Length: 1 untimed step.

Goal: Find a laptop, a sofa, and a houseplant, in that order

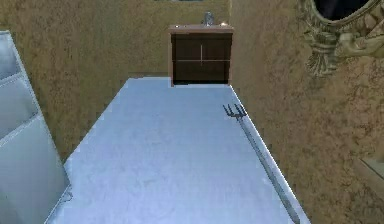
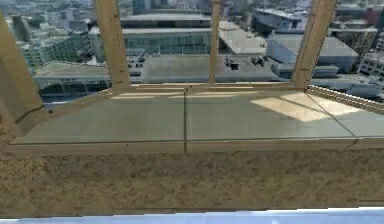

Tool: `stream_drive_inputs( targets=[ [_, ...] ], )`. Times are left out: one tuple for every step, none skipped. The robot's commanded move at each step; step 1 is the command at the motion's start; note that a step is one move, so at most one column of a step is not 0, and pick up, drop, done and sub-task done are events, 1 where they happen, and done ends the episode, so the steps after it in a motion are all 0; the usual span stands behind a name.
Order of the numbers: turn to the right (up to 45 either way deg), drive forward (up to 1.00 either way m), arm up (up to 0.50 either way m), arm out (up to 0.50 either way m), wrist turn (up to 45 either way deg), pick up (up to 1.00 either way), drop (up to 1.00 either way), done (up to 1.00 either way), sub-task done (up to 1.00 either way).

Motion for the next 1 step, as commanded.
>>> stream_drive_inputs(
  targets=[
    [0.0, 0.8, 0.0, 0.0, 0.0, 0.0, 0.0, 0.0, 0.0]
  ],
)
